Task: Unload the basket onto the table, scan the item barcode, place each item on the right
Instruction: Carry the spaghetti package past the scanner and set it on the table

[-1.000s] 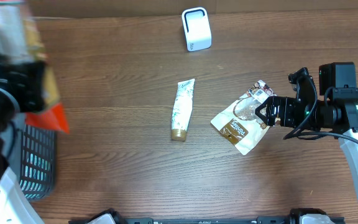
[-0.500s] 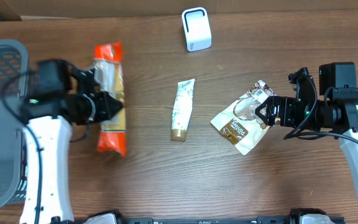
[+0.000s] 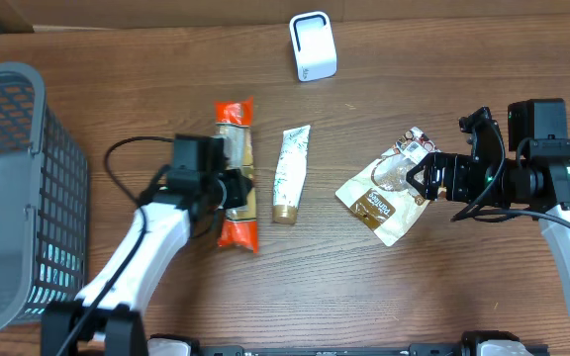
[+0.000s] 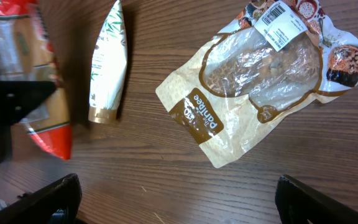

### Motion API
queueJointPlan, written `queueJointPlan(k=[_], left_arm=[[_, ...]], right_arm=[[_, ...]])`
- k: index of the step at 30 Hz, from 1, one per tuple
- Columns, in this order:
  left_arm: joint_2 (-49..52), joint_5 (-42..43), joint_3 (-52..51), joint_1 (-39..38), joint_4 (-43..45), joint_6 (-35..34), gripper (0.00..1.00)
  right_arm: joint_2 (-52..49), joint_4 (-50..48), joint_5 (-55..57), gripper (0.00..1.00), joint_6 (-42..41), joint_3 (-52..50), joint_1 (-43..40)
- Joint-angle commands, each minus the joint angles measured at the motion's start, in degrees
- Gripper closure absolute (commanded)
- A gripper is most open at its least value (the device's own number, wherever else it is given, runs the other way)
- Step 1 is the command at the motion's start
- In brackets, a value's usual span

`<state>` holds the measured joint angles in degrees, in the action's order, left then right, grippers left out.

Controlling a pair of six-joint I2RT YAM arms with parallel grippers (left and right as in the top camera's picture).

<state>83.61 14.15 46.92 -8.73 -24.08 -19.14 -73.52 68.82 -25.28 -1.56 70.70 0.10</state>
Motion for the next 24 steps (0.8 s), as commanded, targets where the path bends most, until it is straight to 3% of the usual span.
queueJointPlan(k=[1, 2, 3, 4, 5, 12, 18, 20, 24], left_arm=[[2.8, -2.3, 0.6, -3.0, 3.4, -2.4, 0.93], [3.6, -2.2, 0.6, -3.7, 4.0, -2.4, 0.82], [4.2, -2.1, 0.6, -4.3, 4.5, -2.8, 0.62], [4.4, -2.1, 0.6, -4.8, 4.9, -2.8, 0.28], [4.4, -2.1, 0.6, -5.2, 5.1, -2.8, 0.00], [4.3, -0.6, 8.4, -5.2, 0.0, -2.8, 0.00], [4.3, -2.9, 29.0, -4.3, -18.2, 2.4, 0.00], [4.3, -8.9, 41.7, -2.3, -28.7, 5.2, 0.01], [4.3, -16.7, 57.3, 2.0, -40.5, 8.0, 0.00]], right_arm=[[0.2, -0.1, -0.3, 0.00, -0.2, 1.3, 0.2], [0.2, -0.1, -0.3, 0.00, -0.2, 1.3, 0.2], [0.2, -0.1, -0.3, 0.00, -0.2, 1.3, 0.2], [0.2, 0.0, -0.3, 0.00, -0.2, 1.3, 0.2], [0.2, 0.0, -0.3, 0.00, -0.2, 1.3, 0.2], [0.2, 0.5, -0.3, 0.00, -0.2, 1.3, 0.2], [0.2, 0.9, -0.3, 0.00, -0.2, 1.3, 0.2], [0.2, 1.0, -0.3, 0.00, -0.2, 1.3, 0.2], [0.2, 1.0, -0.3, 0.00, -0.2, 1.3, 0.2]])
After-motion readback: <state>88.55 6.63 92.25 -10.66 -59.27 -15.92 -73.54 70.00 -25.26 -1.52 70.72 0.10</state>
